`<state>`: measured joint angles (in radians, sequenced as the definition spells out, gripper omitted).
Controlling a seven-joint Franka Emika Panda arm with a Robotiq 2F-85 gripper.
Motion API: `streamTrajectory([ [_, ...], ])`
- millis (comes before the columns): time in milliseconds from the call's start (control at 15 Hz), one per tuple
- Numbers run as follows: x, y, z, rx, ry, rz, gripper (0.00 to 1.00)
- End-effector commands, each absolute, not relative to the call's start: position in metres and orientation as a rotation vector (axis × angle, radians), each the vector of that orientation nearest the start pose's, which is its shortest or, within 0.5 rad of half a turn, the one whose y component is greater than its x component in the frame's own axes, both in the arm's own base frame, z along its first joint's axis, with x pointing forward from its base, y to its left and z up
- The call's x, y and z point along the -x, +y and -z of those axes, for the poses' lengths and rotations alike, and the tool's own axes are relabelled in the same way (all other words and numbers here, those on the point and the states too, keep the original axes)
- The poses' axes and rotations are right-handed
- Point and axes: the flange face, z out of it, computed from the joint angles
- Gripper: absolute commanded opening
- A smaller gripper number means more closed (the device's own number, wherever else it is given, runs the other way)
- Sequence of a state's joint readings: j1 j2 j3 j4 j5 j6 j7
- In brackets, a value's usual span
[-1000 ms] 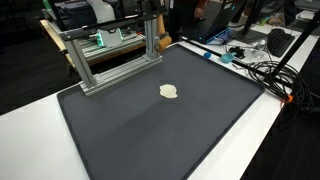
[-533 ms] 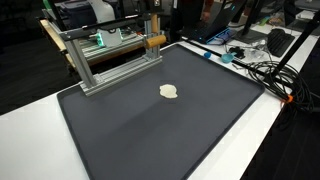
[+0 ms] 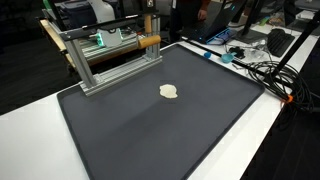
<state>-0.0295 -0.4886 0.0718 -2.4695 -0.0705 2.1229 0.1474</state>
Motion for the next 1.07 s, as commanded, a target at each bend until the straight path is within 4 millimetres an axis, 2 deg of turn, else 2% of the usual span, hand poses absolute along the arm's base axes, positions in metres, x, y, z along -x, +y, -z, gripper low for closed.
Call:
streamTrajectory([
  [0, -0.402, 0.003, -0.473, 3.188, 0.069, 0.287, 0.22],
  [133, -0.392, 0.003, -0.469, 3.188, 0.041, 0.273, 0.22],
  [533, -0.362, 0.02, -0.464, 3.219, -0.041, 0.233, 0.22],
  [1000, -0.343, 0.005, -0.452, 3.193, -0.026, 0.138, 0.22],
])
